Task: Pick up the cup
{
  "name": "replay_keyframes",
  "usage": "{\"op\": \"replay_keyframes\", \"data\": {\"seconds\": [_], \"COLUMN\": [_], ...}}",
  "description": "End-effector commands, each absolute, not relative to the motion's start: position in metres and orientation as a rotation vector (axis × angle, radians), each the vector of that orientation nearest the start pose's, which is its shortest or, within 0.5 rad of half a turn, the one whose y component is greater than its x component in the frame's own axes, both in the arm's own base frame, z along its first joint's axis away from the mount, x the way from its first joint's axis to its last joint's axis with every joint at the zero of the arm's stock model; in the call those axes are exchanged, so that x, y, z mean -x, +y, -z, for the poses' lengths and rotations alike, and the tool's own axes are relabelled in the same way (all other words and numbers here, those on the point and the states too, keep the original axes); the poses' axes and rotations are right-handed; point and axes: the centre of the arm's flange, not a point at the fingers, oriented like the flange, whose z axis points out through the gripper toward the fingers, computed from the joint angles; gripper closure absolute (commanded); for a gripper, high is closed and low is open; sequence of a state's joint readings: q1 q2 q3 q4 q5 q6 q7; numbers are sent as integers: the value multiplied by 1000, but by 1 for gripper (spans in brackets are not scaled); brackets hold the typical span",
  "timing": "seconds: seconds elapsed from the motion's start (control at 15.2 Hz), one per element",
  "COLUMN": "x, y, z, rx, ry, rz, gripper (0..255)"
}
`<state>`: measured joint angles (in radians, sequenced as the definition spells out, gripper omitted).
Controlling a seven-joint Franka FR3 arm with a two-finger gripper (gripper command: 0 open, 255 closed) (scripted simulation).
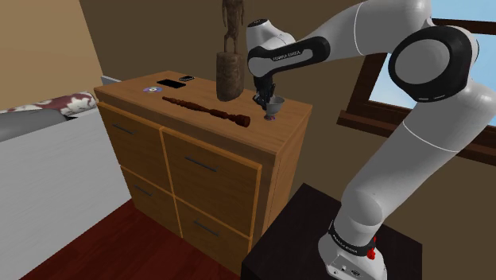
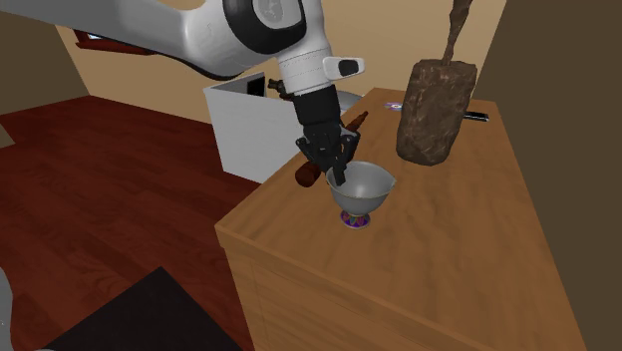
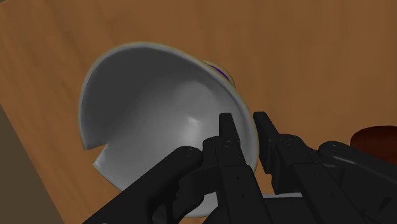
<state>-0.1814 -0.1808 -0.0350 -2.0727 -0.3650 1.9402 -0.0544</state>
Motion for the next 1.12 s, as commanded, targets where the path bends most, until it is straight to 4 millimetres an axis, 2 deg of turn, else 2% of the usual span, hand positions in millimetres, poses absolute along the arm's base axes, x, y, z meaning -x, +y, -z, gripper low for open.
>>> {"op": "replay_keyframes", "data": {"seconds": [0.0, 0.92, 1.06], "x": [-492, -492, -492], "y": [-134, -134, -134], "z": [-523, -597, -597], "rx": [3482, 3482, 3482], "ry": [64, 64, 64], "rz": [5, 5, 5], "gripper": [255, 255, 255]}}
